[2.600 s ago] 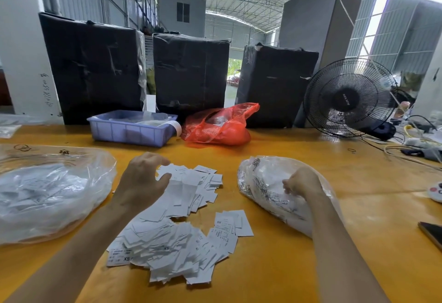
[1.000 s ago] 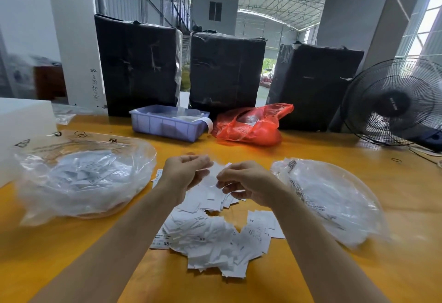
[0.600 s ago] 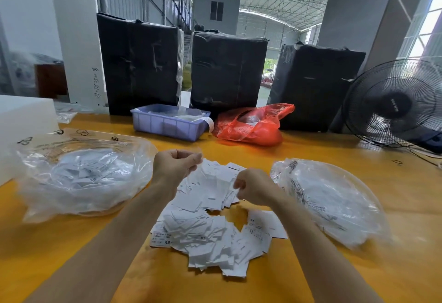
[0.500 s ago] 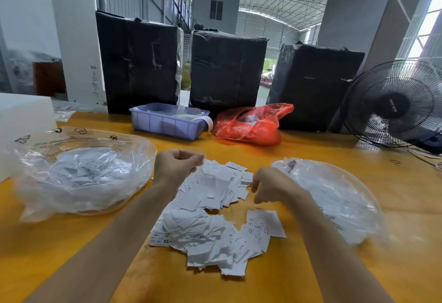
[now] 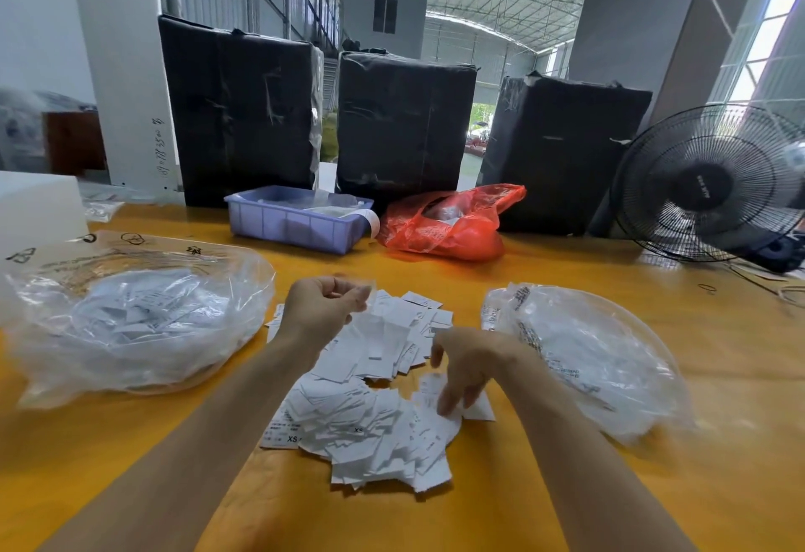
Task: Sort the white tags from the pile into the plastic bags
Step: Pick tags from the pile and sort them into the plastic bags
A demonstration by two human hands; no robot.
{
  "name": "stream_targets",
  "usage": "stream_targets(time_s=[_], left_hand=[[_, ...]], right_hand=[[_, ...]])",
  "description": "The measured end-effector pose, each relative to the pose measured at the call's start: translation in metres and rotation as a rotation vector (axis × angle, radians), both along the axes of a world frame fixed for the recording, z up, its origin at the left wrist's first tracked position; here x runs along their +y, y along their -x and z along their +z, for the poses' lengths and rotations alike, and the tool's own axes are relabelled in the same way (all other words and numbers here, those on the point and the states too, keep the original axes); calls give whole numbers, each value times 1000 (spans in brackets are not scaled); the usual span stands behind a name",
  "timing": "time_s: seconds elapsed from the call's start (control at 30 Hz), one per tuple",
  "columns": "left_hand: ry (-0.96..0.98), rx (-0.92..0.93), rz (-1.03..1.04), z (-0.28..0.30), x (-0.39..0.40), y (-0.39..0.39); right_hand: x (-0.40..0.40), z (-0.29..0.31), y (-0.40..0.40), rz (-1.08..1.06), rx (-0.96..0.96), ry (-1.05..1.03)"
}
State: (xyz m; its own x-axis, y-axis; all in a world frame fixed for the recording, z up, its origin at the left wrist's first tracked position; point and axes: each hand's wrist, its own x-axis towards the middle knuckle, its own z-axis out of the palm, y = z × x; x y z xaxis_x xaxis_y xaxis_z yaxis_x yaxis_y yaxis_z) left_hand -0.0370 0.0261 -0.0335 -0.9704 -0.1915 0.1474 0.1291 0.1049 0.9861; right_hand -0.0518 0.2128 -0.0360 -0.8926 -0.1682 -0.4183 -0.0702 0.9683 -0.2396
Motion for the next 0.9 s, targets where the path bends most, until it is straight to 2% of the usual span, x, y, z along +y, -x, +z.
stream_targets(time_s=[0.07, 0.13, 0.27, 0.37, 0.47, 0.53, 0.6, 0.7, 0.8, 0.9], left_hand=[[11, 5, -9, 1, 0, -1], [19, 6, -19, 1, 1, -2], [25, 2, -25, 2, 2, -2], [33, 2, -33, 1, 1, -3], [45, -2, -21, 2, 1, -3], [49, -2, -14, 2, 1, -2], [50, -2, -16, 2, 1, -2], [46, -2, -27, 0, 2, -2], [50, -2, -31, -1, 3, -2], [55, -1, -31, 0, 2, -2]], right_hand=[[-1, -2, 1, 32, 138, 82], [2, 1, 3, 11, 169, 98], [17, 12, 1, -116, -19, -140], [10, 7, 0, -119, -90, -84], [-2, -3, 1, -76, 97, 58], [-4, -4, 4, -41, 272, 59], [-3, 0, 6, -33, 355, 92], [-7, 3, 4, 24, 316, 182], [-19, -4, -3, 70, 234, 157], [-22, -14, -2, 21, 193, 148]])
